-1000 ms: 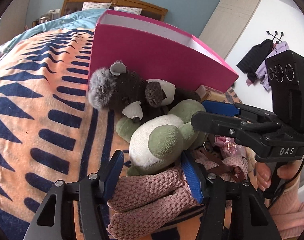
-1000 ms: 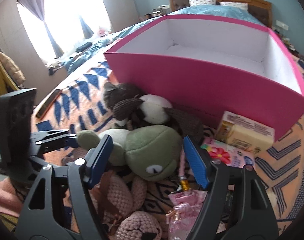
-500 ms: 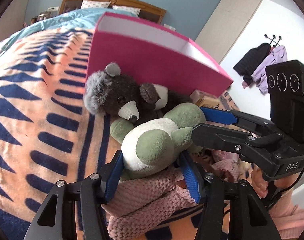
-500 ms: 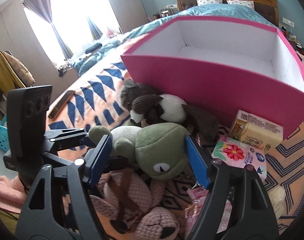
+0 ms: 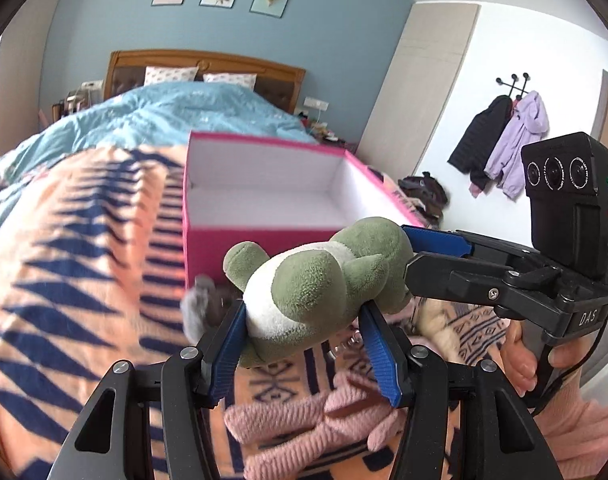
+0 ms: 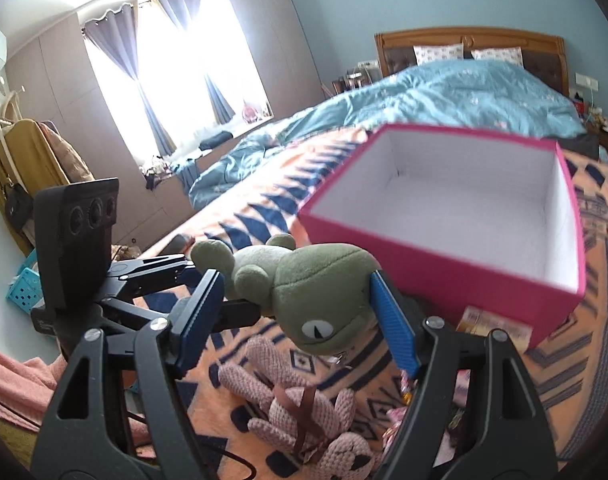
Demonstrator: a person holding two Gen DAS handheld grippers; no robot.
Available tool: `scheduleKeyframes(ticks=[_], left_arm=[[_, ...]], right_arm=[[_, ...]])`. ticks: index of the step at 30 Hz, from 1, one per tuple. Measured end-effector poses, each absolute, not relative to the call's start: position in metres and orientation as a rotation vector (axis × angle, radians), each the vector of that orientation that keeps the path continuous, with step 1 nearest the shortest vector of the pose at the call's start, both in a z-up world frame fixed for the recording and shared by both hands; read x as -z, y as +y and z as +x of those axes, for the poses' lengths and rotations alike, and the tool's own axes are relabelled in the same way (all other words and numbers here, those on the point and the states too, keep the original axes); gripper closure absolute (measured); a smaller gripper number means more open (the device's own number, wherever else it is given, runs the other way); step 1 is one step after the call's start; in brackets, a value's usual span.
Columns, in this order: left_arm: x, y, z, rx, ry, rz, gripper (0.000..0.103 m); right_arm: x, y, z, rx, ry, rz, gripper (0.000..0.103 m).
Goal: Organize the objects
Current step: 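Carry the frog plush over the pink box and release it inside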
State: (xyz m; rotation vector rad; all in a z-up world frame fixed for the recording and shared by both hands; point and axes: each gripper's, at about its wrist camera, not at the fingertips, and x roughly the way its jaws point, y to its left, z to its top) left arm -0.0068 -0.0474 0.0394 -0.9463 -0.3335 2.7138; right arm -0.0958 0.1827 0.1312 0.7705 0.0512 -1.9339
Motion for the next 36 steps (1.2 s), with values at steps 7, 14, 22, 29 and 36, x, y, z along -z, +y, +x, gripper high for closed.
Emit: scheduleKeyframes(ticks=[7, 14, 22, 29, 36], left_arm=[[-0.085, -0.045, -0.038, -2.781, -0.199, -0.822, 0.046], [-0.106, -0.050, -0.082, -2.799, -0.148, -0.767, 0.045], [-0.073, -0.056, -0.128, -2.776, -0.146, -0.898, 0.045], [-0.029, -0.054, -0.151, -2.728, -0.113, -1.066, 0.044], [-0.020, -0.052, -0.150, -2.790, -0.040, -1.108, 0.043]], right_arm=[[-0.171, 0.177, -0.122, 1.997, 0.025, 0.656, 0.026], [-0.196, 0.171, -0.154, 2.053, 0.008, 0.598, 0.026], [-0.163, 0.155, -0.203, 2.062, -0.001, 0.743, 0.026], [-0.111, 0.153, -0.231, 2.011, -0.055, 0.919, 0.027], [-0.088, 0.151, -0.239, 1.977, -0.072, 1.004, 0.027]])
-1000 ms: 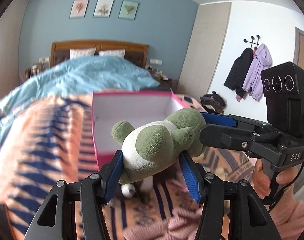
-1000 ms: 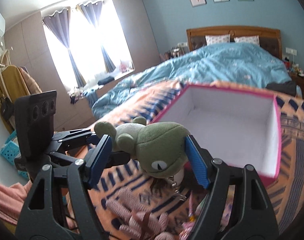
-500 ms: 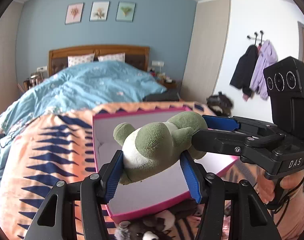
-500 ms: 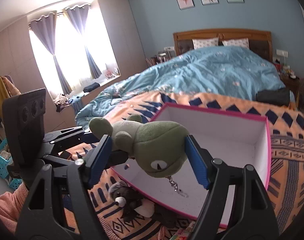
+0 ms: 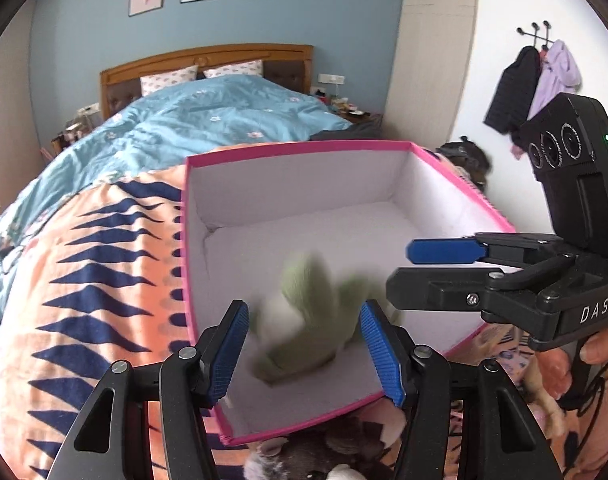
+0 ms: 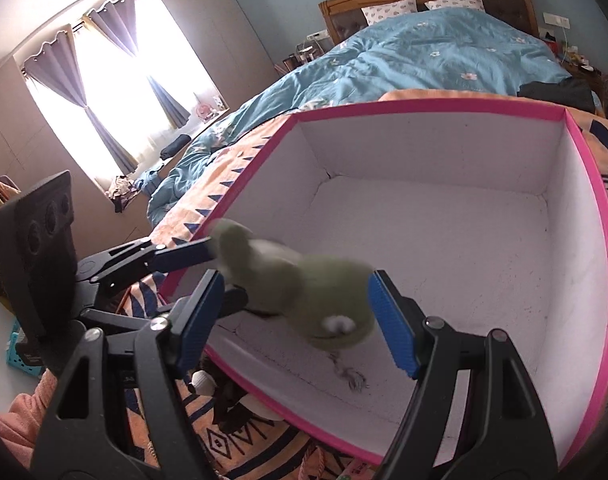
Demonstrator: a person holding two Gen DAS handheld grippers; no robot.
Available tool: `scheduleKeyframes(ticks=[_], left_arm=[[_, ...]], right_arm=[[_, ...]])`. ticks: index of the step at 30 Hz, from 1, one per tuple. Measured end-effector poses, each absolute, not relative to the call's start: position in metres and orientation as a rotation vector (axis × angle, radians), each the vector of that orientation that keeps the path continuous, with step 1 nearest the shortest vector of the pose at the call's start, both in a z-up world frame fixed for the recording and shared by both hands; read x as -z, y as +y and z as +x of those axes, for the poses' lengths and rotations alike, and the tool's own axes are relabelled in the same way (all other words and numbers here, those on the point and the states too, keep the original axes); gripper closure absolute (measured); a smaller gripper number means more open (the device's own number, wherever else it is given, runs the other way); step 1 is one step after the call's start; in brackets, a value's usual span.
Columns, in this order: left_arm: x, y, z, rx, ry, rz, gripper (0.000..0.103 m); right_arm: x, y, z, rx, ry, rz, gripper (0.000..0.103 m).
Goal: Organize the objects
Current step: 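Carry the frog plush over the pink box and release it inside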
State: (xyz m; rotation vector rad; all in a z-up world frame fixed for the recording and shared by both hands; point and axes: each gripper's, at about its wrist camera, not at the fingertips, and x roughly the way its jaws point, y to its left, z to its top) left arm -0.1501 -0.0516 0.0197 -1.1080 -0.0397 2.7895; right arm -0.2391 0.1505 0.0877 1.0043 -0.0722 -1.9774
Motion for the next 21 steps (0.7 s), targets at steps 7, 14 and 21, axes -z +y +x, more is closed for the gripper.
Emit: scheduleKeyframes(ticks=[7, 14, 21], left_arm=[[-0.034, -0.055, -0.123, -2.867, -0.021, -0.993, 0.038], [-0.052, -0.056, -0.062, -2.785, -0.111, -0.828, 0.026], [-0.049, -0.042, -0.005, -2.705, -0.080, -0.772, 0.024]], right_arm=[[-0.094, 0.166, -0.223, 1.985, -0.079, 0.975, 0.027], [-0.118, 0.209, -0.168, 1.974, -0.050, 0.856, 0.027], [-0.101, 0.251, -0.105, 1.966, -0.008, 0.843, 0.026]])
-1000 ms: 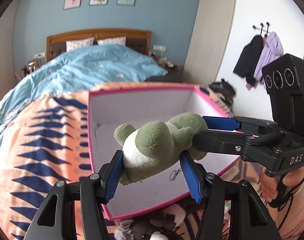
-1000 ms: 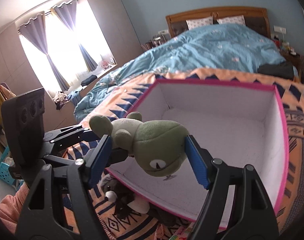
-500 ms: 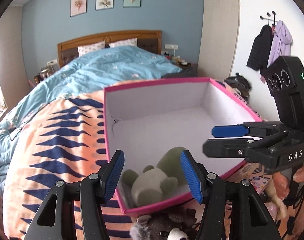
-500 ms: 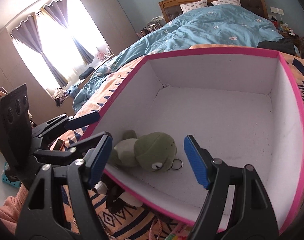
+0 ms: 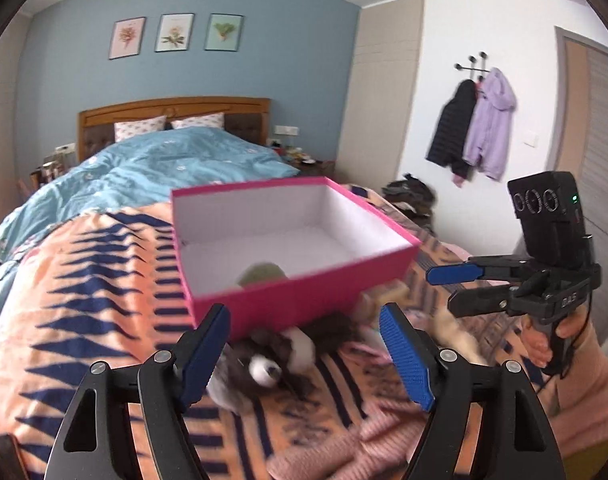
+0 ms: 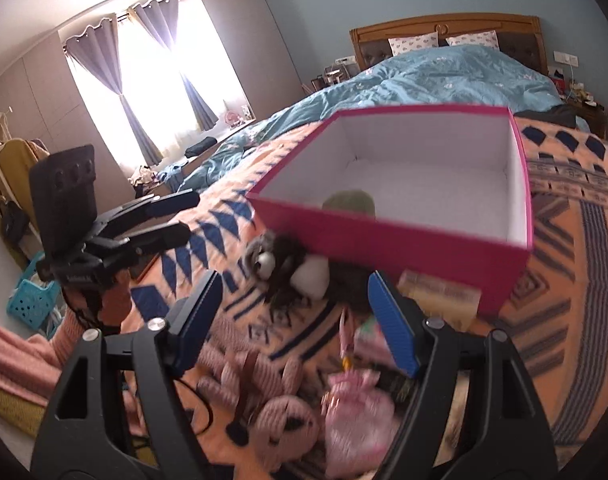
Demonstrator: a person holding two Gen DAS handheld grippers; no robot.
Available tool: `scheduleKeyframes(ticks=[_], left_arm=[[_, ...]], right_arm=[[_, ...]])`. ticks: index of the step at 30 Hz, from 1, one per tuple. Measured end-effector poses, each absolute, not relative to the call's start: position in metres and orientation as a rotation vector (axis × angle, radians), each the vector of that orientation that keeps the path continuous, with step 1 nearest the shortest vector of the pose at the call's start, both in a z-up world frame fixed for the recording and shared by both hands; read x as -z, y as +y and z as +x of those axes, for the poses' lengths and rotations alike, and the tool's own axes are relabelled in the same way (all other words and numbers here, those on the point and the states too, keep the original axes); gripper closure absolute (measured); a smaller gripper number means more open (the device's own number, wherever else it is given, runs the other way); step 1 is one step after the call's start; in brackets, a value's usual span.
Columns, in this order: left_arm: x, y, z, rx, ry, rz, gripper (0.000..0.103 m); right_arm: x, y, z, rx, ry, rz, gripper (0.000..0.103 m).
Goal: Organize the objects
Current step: 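Carry the frog plush over the pink box and release it inside, then grasp the pink knitted teddy bear with the left gripper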
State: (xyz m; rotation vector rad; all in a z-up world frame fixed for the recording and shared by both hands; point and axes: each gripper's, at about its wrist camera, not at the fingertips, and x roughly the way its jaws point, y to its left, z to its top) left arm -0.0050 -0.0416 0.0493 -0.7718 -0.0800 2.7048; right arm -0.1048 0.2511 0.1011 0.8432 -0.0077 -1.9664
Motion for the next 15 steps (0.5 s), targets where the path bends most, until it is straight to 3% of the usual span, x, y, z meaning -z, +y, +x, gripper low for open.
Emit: scheduleKeyframes(ticks=[15], left_arm=[[0.026, -0.008, 0.031, -2.548, -0.128, -1.003, 0.024]], right_arm=[[-0.035, 0.260, -0.043, 1.950, 0.081, 1.032, 0.027]])
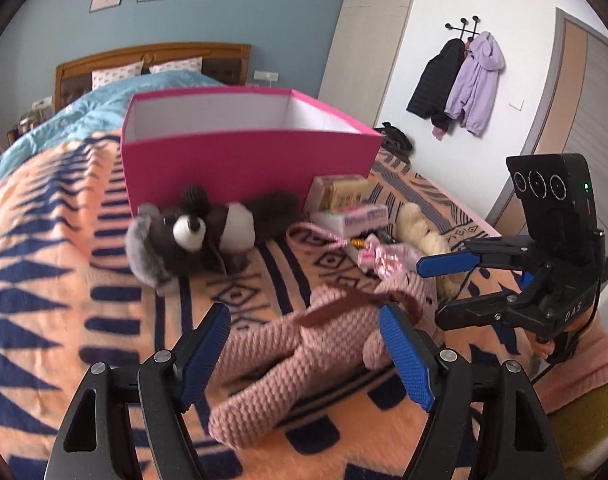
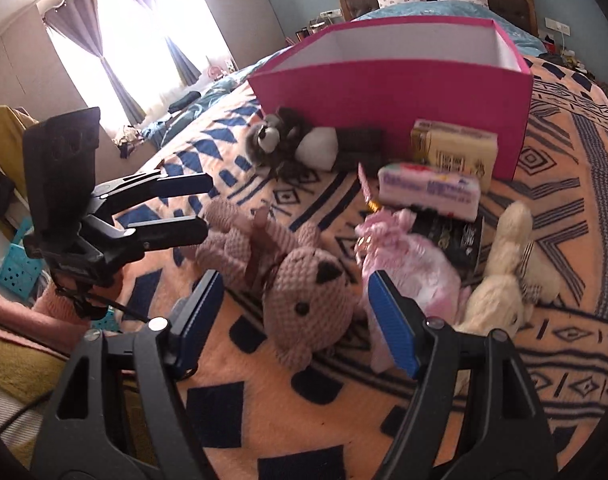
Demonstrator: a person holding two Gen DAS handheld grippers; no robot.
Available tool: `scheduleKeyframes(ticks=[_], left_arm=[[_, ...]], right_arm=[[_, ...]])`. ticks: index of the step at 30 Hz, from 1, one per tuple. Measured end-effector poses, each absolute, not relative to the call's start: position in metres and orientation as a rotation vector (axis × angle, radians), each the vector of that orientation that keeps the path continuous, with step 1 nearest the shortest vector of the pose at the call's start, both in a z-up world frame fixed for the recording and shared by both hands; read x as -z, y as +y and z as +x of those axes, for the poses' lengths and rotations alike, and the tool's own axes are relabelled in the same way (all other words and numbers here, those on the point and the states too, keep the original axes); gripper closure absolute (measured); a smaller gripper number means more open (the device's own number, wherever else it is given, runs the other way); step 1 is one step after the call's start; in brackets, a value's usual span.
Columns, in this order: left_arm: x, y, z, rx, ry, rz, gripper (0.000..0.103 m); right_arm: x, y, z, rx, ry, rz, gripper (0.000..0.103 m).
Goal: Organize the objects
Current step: 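Grasp the pink knitted teddy bear with the left gripper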
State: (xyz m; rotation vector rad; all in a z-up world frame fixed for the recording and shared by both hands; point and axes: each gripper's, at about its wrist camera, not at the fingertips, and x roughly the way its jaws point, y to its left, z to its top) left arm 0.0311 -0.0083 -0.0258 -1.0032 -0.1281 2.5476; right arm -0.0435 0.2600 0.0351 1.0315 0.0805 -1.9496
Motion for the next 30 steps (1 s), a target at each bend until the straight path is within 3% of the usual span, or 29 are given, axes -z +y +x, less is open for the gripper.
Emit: scheduleKeyframes(ticks=[11, 17, 30], left_arm=[[0.038, -0.014, 0.036, -2.538, -0.175, -1.049, 0.024], [0.042, -0.012, 0.037, -2.519, -0.159, -1.068, 0.024], [0.042, -0.010, 0.039, -2.488, -0.152, -1.061, 0.025]], right_arm=[[-0.012, 0.246, -0.042, 1.977, 0.110, 1.067, 0.033], [-0.012, 0.248, -0.047, 2.010, 0.086, 1.052, 0.048], [-0.032, 0.260, -0.059, 1.919, -0.095, 1.030, 0.050]])
